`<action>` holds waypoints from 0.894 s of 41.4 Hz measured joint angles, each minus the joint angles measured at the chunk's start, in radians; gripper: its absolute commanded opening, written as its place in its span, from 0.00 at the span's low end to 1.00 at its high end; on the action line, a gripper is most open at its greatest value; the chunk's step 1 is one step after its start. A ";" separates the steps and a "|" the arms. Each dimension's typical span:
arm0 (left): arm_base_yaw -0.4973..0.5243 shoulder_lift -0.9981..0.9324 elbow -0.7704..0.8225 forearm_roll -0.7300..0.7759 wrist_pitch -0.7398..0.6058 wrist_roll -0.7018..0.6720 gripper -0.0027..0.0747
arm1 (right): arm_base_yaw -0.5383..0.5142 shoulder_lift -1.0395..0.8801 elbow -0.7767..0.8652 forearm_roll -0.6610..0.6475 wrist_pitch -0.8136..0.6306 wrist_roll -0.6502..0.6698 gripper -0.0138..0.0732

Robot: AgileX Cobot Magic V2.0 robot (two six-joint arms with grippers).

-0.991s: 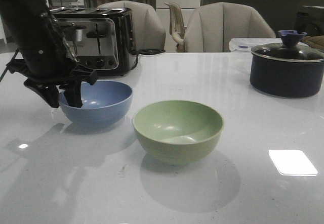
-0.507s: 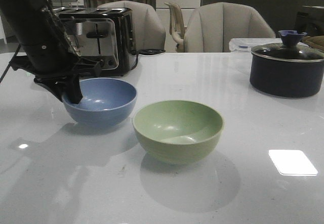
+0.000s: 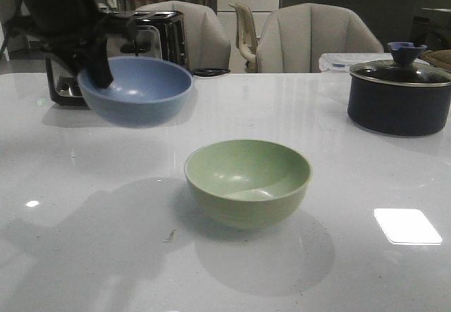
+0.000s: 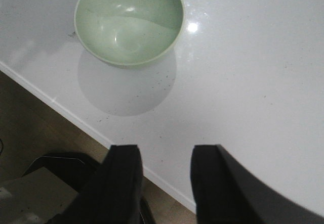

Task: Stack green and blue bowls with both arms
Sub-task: 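Lift the blue bowl with the left gripper toward the green bowl, then lower the blue bowl into the green bowl, release, withdraw left gripper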

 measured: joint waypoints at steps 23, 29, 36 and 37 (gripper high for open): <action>-0.169 0.006 -0.008 -0.364 0.095 0.324 0.16 | 0.000 0.000 0.000 0.000 0.000 0.000 0.58; -0.213 0.059 -0.008 -0.364 0.093 0.326 0.16 | 0.000 0.000 0.000 0.000 0.000 0.000 0.58; -0.230 0.119 -0.008 -0.362 0.074 0.326 0.28 | 0.000 0.000 0.000 0.000 0.000 0.000 0.58; -0.230 0.127 -0.008 -0.362 0.068 0.326 0.34 | 0.000 0.000 0.000 0.000 0.000 0.000 0.58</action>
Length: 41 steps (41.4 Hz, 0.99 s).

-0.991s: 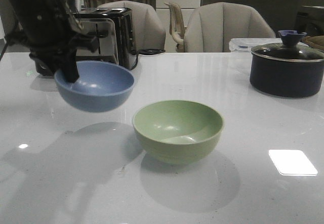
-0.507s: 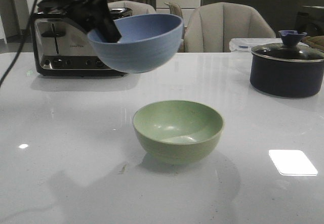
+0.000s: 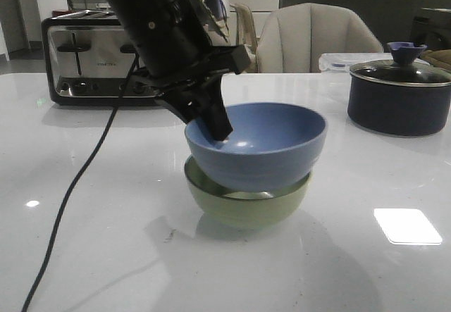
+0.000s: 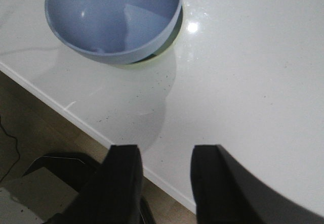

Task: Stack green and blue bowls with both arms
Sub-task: 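Lower the blue bowl into the green bowl, release, withdraw left gripper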

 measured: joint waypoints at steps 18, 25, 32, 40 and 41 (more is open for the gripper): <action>0.000 0.004 -0.025 0.007 -0.012 0.000 0.73 | 0.000 0.000 0.000 0.000 0.000 0.000 0.58; 0.000 -0.100 -0.043 0.044 0.007 0.000 0.72 | 0.000 0.000 0.000 0.000 0.000 0.000 0.58; 0.000 -0.252 -0.043 0.067 0.051 0.000 0.69 | 0.000 0.000 0.000 0.000 0.000 0.000 0.58; 0.000 -0.437 0.045 0.083 0.096 -0.003 0.63 | 0.000 0.000 0.000 0.000 0.000 0.000 0.58; 0.000 -0.465 0.062 0.091 0.098 -0.008 0.63 | 0.000 0.000 0.000 0.000 0.000 0.000 0.58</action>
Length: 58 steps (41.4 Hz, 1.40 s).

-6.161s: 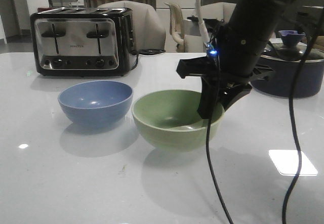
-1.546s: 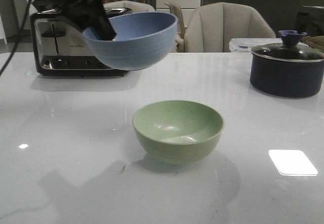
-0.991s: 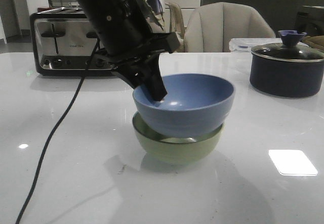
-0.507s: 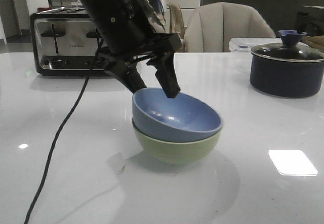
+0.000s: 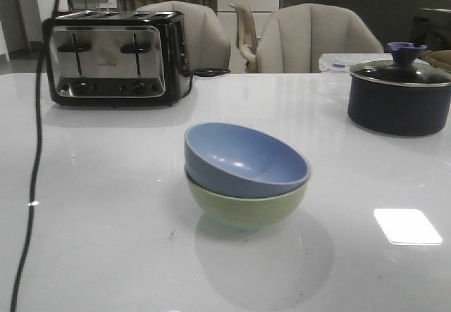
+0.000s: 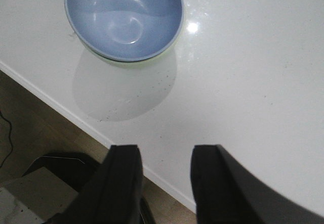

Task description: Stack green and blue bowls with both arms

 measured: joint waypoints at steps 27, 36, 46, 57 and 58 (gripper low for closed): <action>0.000 -0.782 0.687 0.259 -0.096 -0.198 0.63 | 0.000 0.000 0.000 0.000 0.000 0.000 0.58; 0.000 -0.974 0.857 0.261 -0.146 -0.200 0.59 | 0.000 0.000 0.000 0.000 0.001 0.000 0.57; 0.000 -1.008 0.897 0.261 -0.181 -0.200 0.31 | 0.000 0.000 0.000 0.000 0.013 0.000 0.27; 0.000 -1.010 0.897 0.261 -0.204 -0.200 0.17 | 0.000 0.000 0.000 0.000 0.017 0.000 0.20; 0.000 -1.010 0.897 0.261 -0.204 -0.200 0.17 | 0.000 0.000 0.000 0.000 0.017 0.000 0.20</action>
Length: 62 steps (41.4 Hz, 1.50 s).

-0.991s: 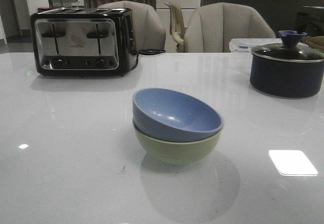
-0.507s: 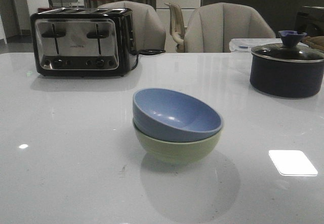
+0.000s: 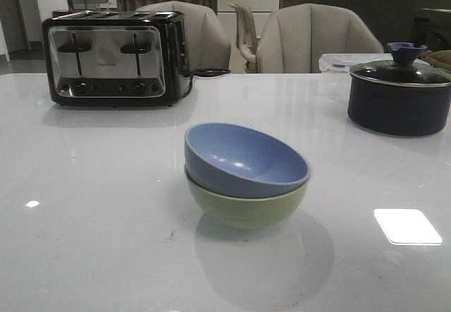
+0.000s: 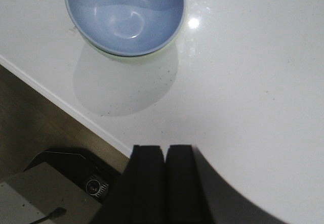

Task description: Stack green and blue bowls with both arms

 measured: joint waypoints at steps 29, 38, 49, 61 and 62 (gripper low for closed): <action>0.087 -0.075 0.028 0.026 -0.028 -0.002 0.17 | 0.000 0.000 0.000 0.000 0.000 0.000 0.20; 0.313 -0.257 0.193 0.033 -0.207 -0.002 0.17 | 0.000 0.000 0.000 0.000 0.000 0.000 0.20; 0.449 -0.502 0.525 0.032 -0.535 -0.002 0.17 | 0.000 0.000 0.000 0.000 0.002 0.000 0.20; 0.461 -0.535 0.649 0.030 -0.760 -0.002 0.17 | 0.000 0.000 0.000 0.000 0.002 0.000 0.20; 0.461 -0.535 0.649 0.030 -0.767 -0.002 0.17 | 0.000 0.000 0.000 0.000 0.002 0.000 0.20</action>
